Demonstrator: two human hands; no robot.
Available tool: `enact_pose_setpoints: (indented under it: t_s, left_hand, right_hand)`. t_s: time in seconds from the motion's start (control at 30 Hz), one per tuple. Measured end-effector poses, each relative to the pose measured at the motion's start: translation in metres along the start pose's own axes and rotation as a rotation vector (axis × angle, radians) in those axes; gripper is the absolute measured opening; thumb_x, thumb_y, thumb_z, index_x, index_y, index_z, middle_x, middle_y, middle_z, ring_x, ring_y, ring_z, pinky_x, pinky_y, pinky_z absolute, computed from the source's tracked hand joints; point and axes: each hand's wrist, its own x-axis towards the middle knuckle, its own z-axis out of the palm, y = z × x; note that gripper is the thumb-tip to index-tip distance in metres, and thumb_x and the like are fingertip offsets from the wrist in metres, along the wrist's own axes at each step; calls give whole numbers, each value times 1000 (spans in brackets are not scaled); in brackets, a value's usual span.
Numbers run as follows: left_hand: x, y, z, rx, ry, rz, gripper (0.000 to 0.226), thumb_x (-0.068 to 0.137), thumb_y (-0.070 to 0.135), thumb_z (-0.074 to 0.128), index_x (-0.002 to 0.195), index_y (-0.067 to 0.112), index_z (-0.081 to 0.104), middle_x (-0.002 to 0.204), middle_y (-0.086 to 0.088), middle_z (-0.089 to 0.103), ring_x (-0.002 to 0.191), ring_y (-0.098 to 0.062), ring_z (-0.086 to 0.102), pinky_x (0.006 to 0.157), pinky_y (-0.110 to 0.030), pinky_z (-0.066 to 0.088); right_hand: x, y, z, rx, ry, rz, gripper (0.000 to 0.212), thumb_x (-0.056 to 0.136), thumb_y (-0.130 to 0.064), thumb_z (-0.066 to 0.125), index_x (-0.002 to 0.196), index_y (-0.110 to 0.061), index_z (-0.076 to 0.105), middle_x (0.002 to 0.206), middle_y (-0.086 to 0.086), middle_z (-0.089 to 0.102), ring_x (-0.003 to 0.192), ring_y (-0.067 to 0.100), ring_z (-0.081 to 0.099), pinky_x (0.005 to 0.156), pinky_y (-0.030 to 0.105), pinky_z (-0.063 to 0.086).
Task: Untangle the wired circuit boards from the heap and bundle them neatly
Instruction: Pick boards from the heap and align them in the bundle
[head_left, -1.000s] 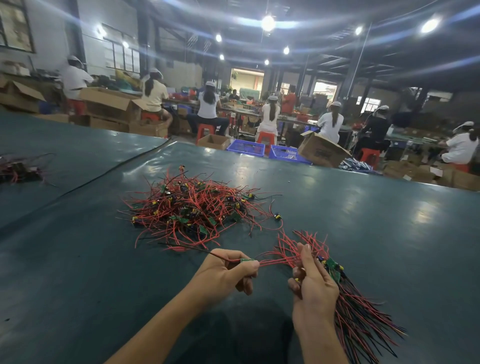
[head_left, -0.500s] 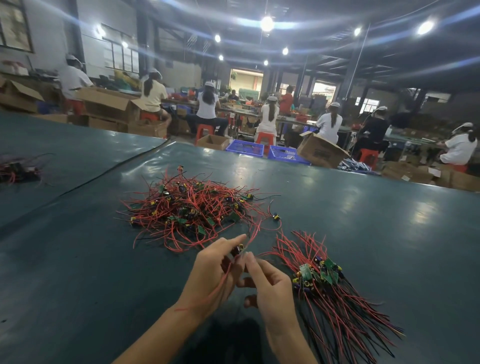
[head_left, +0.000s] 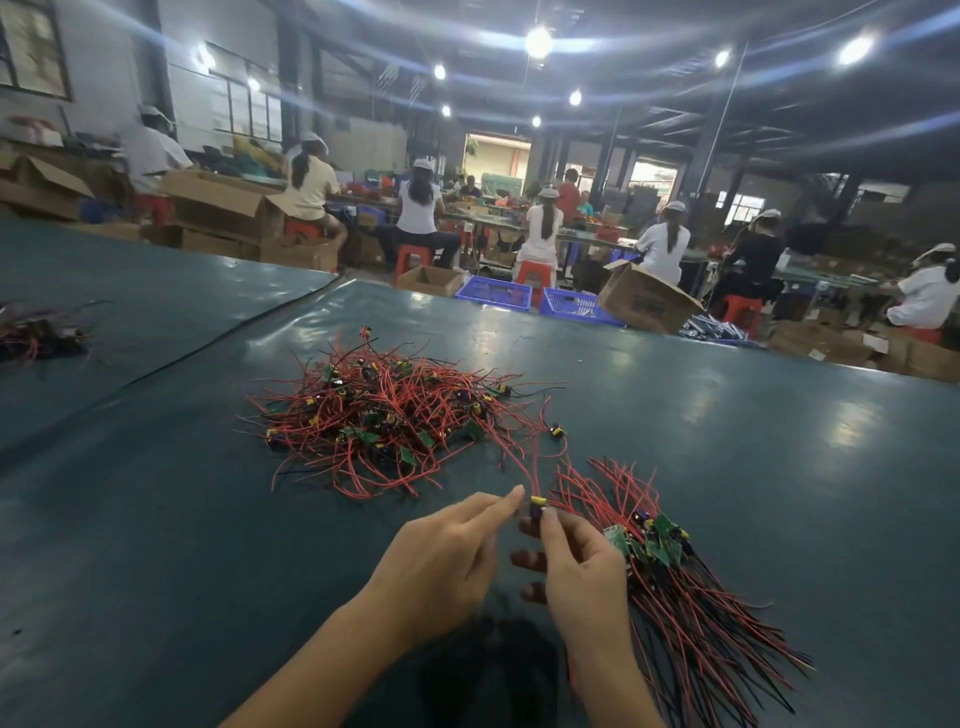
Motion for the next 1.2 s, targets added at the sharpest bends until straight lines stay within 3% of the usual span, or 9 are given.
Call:
enact_pose_setpoints:
  t_s: [0.1, 0.3, 0.4, 0.5, 0.6, 0.8, 1.0, 1.1, 1.2]
  left_hand:
    - [2, -15, -3, 47, 125, -173, 50, 92, 24, 54, 142, 19, 48, 136, 7, 53, 121, -11, 49, 108, -26, 36]
    - [-4, -64, -17, 314, 166, -576, 54, 90, 30, 59, 142, 22, 46, 155, -9, 27, 143, -25, 21, 114, -45, 22]
    - [-6, -84, -19, 342, 120, -722, 55, 95, 37, 50, 147, 26, 38, 161, -9, 10, 147, -25, 9, 115, -48, 15]
    - [-6, -99, -20, 287, 44, -818, 52, 98, 42, 42, 148, 29, 36, 163, -6, 3, 147, -23, 10, 115, -48, 13]
    - [-4, -109, -22, 225, -52, -878, 46, 96, 39, 43, 142, 34, 44, 162, -3, 13, 145, -22, 20, 112, -46, 14]
    - [-2, -109, -22, 210, 130, -857, 31, 89, 27, 56, 119, 26, 63, 125, 4, 60, 123, -19, 45, 104, -41, 20]
    - [-3, -94, -24, 195, 382, -691, 28, 87, 13, 63, 114, 19, 68, 119, 4, 66, 114, -18, 56, 98, -37, 22]
    - [-2, -75, -25, 148, 536, -516, 24, 85, 7, 66, 107, 16, 72, 114, 3, 69, 105, -15, 62, 95, -35, 28]
    - [2, -55, -25, 170, 615, -273, 24, 85, 14, 59, 104, 14, 73, 112, 5, 70, 102, -5, 59, 91, -30, 31]
  right_hand:
    - [12, 4, -18, -212, 123, -61, 14, 96, -19, 59, 93, -14, 71, 81, -3, 72, 62, 13, 66, 55, 26, 48]
    - [10, 7, -33, -919, 264, -150, 35, 94, -29, 59, 126, -17, 64, 121, 5, 56, 109, 26, 48, 84, 34, 39]
    - [5, 3, -23, -842, 309, -307, 34, 90, -27, 66, 123, -17, 67, 115, 3, 57, 108, 25, 50, 94, 37, 39]
    - [1, 6, -8, -593, 111, -388, 21, 89, -16, 68, 109, -13, 71, 96, -6, 58, 91, 16, 59, 86, 26, 46]
    - [-2, 16, 2, -591, -42, -351, 18, 90, -18, 67, 108, -16, 70, 96, -12, 58, 87, 7, 60, 77, 13, 43]
    - [1, 25, 3, -572, -89, -262, 25, 91, -21, 66, 116, -15, 68, 104, -12, 59, 94, -1, 57, 75, 3, 40]
    - [5, 24, -5, -618, -8, -146, 46, 93, -31, 63, 135, -15, 56, 140, 3, 50, 131, 19, 44, 110, 32, 36]
    - [5, 23, -2, -574, 5, -173, 42, 93, -30, 63, 132, -14, 59, 135, 2, 53, 128, 18, 47, 106, 30, 39]
    - [3, 20, 1, -412, -13, -178, 32, 94, -29, 62, 122, -14, 65, 116, -7, 61, 113, 9, 56, 82, 4, 40]
